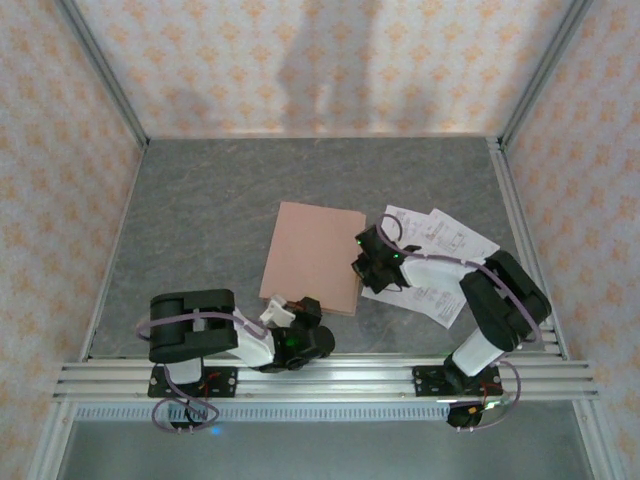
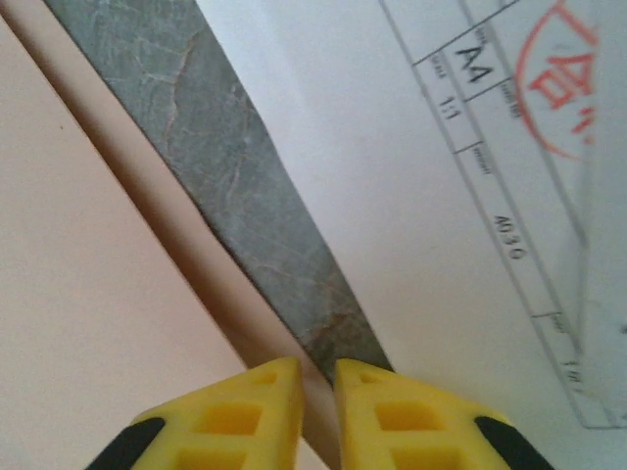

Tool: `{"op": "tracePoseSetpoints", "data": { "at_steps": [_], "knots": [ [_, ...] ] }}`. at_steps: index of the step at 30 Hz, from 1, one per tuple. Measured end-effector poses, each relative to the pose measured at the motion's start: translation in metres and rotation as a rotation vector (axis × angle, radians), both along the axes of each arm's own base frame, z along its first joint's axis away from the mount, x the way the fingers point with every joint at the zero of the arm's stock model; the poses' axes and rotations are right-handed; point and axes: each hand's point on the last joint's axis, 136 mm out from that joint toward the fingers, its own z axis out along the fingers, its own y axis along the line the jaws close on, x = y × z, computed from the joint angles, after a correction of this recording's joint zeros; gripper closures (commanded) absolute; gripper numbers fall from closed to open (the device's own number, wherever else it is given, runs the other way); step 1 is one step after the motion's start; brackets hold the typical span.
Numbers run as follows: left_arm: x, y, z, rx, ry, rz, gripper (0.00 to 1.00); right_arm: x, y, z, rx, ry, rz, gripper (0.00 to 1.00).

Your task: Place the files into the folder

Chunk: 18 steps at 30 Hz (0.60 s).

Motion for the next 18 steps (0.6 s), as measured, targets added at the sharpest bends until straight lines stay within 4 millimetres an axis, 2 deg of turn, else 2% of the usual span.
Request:
{"op": "tracePoseSetpoints", "data": {
  "at_steps": [4,7,13,18],
  "knots": [
    [-0.001,-0.001,-0.001,0.001,0.01,-0.009,1.0,-0.006,-0.004,0.005,-0.015,0.006,0.016,0.58],
    [-0.003,-0.004,-0.002,-0.006,0.024,-0.024,1.0,-0.008,-0.002,0.017,0.002,-0.013,0.035,0.51],
    [-0.004,-0.008,0.005,-0.033,0.032,-0.039,1.0,-0.005,0.003,0.042,0.049,-0.082,0.064,0.44],
    [-0.004,-0.009,0.015,-0.061,0.027,-0.043,1.0,-0.008,0.001,0.036,0.066,-0.082,0.082,0.4]
  ]
}}
